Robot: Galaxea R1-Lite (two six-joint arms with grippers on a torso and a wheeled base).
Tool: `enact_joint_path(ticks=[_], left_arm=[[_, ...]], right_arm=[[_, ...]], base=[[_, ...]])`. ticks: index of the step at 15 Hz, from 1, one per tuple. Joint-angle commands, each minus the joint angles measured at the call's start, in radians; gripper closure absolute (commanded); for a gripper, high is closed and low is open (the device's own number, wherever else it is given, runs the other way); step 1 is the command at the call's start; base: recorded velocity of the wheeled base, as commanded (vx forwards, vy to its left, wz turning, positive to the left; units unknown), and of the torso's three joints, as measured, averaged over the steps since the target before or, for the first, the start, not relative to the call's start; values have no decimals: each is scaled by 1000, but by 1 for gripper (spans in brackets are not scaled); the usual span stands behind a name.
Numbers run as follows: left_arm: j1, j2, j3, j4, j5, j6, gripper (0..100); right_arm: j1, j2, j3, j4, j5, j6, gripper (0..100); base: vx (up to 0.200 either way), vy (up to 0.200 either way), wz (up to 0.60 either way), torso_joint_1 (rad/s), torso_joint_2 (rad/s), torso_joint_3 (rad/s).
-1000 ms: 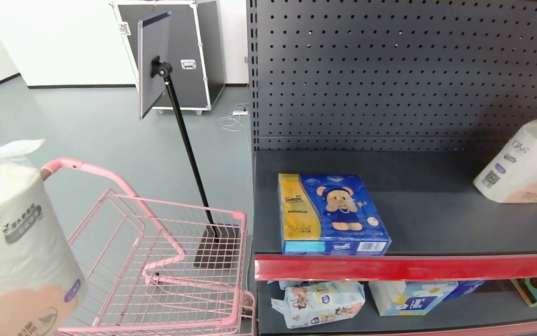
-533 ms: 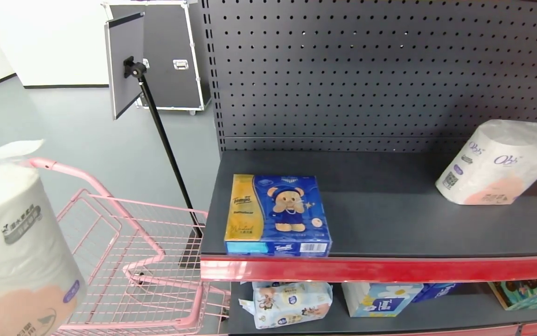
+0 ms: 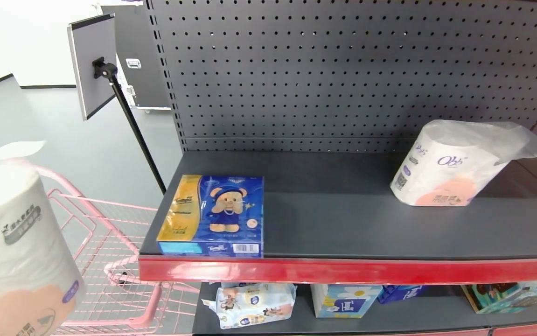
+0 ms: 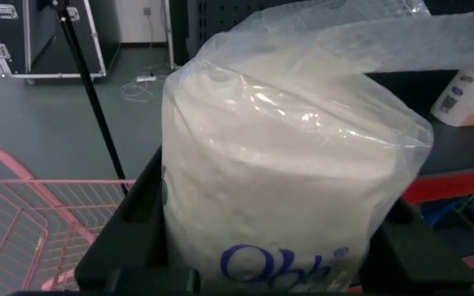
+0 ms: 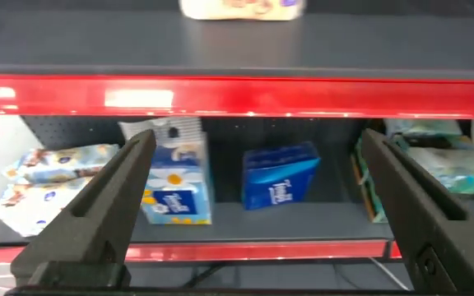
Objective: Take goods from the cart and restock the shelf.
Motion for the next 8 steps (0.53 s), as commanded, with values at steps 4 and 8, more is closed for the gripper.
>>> enact_joint_path(ticks=[4,8], left_arm=[[0,3,-1,-1,0,0,100],[0,5,-4,-1,0,2,100]], right_arm=[[1,0,0,0,0,-2,0],[1,0,0,0,0,-2,0]], base=[[0,-200,0,0,0,2],[0,-200,0,5,4,0]])
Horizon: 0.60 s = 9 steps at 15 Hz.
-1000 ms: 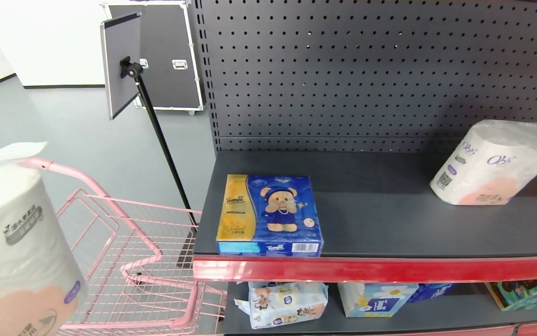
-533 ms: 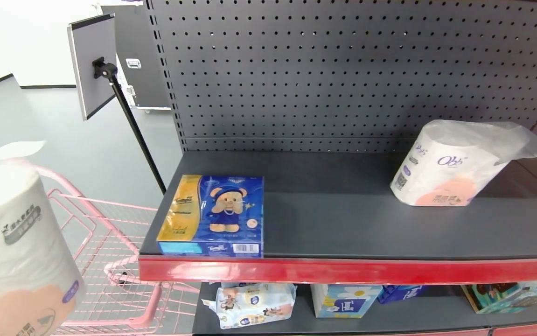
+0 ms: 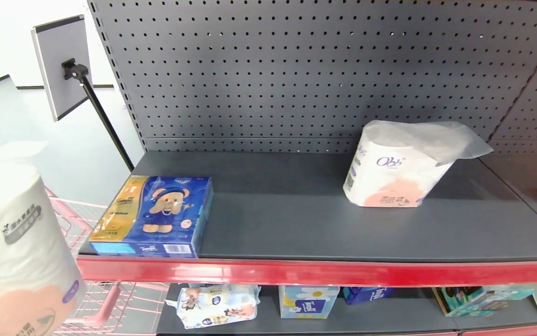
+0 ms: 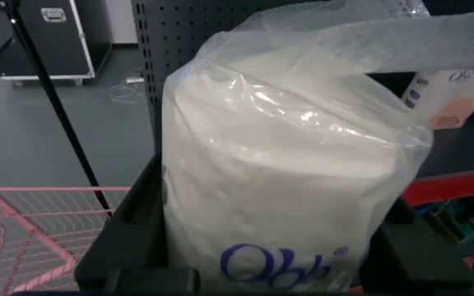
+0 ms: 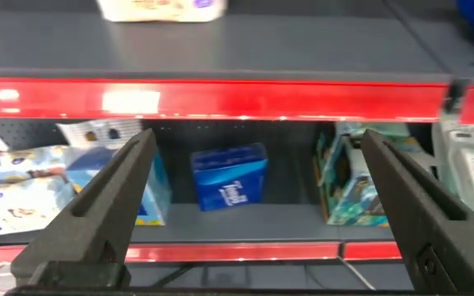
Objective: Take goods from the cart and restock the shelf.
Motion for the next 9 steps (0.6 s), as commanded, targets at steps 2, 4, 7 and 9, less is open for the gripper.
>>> enact_joint_path(ticks=[2,4,7,9], left_arm=[[0,4,0,-1,0,8,100],[0,4,0,-1,0,10,100],[0,4,0,-1,0,10,100],[0,5,0,-1,0,10,100]], right_arm=[[0,0,0,1,0,1,0],[0,0,0,1,0,0,0],[0,0,0,1,0,-2,0],[2,0,-1,2,1,-3,0]], base=[[0,-200,0,0,0,2],[0,-200,0,-2,0,5],[0,-200,0,2,4,4],[0,-200,0,0,2,5]])
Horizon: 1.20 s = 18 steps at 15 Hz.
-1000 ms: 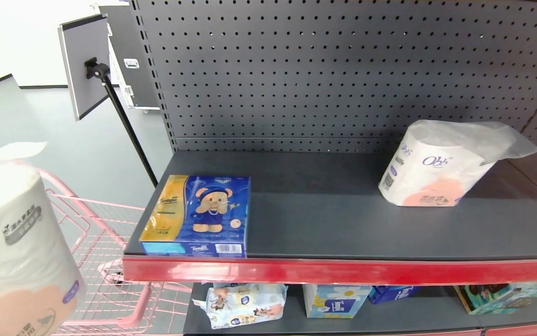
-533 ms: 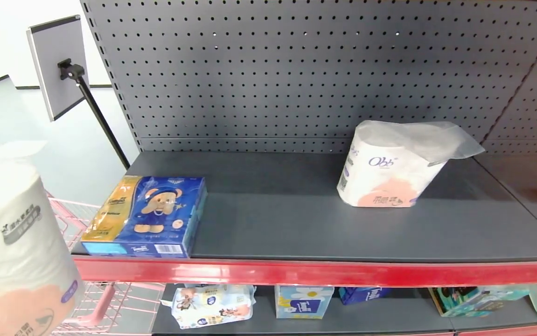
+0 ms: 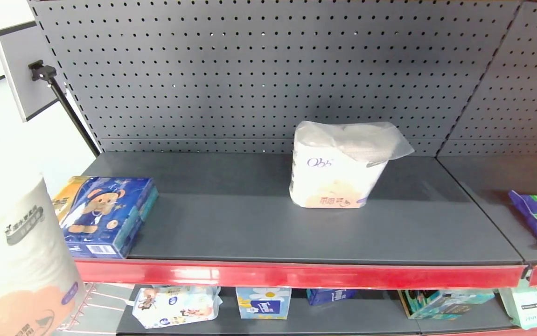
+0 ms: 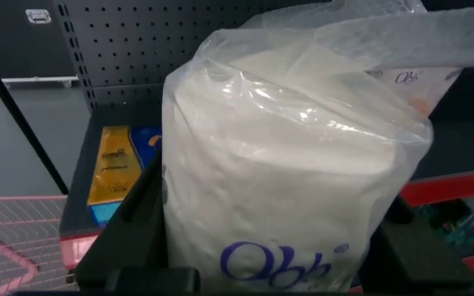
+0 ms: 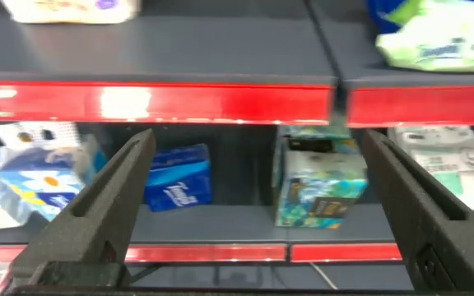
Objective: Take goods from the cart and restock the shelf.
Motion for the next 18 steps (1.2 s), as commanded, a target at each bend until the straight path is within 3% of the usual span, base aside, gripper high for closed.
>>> enact_joint_path(ticks=[1,5,6,8,9,11,13,18], left_arm=[[0,2,2,-1,-1,0,100],[-1,14,0,-1,-1,12,100],[-1,19,0,-1,-1,40,100],[-3,31,5,-1,-2,56,100],[-3,36,8,-1,-13,60,100],[-3,37,5,-1,-30,61,100],[-1,42,2,-1,-30,63,100],[5,74,-6,-1,-25,90,100]], right_arm=[[0,0,-1,0,0,-1,0],[0,0,-17,-3,2,-6,0],[3,162,-179,0,0,24,0],[3,451,-454,-23,-1,165,0],[4,552,-547,-26,8,134,0],[8,592,-537,-24,68,34,0],[6,621,-494,-26,68,10,0],[1,803,-552,-26,25,-36,0]], base=[[0,-200,0,7,-2,-2],[0,-50,0,1,1,2],[0,0,0,0,0,0],[0,0,0,0,0,0],[0,0,0,0,0,0],[0,0,0,0,0,0],[0,0,0,0,0,0],[0,0,0,0,0,0]])
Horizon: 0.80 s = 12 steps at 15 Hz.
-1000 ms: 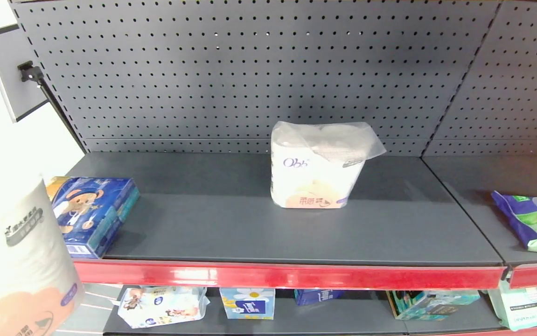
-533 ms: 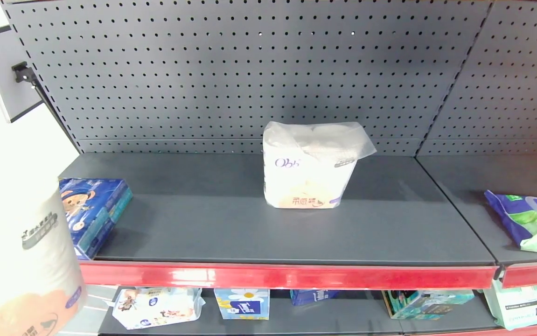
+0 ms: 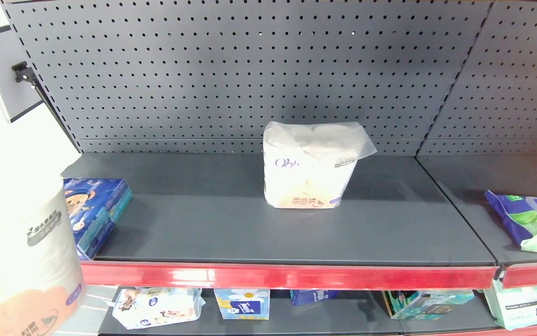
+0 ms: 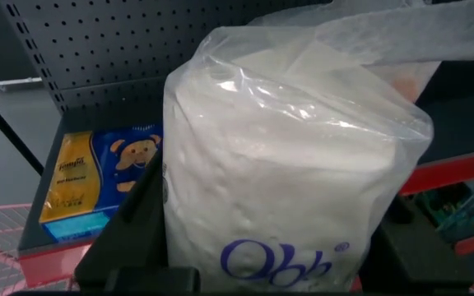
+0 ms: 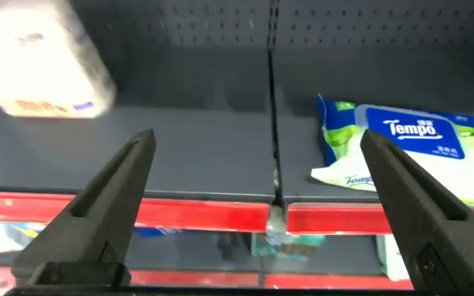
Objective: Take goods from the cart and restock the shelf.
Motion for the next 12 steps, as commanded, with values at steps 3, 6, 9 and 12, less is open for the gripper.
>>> enact_joint_path(ticks=[3,6,9,12], left_arm=[[2,50,-38,-1,-1,3,100],[2,79,-58,-1,-1,3,100],[1,99,-63,1,-6,3,100],[-22,139,-84,1,-38,0,100]], right_arm=[[13,214,-57,-4,109,-36,0],[24,354,-71,-61,258,-77,0],[27,593,-117,-264,444,-151,0],[41,828,-247,-388,594,-258,0]], base=[[0,0,0,0,0,0],[0,0,0,0,0,0],[0,0,0,0,0,0],[0,0,0,0,0,0]])
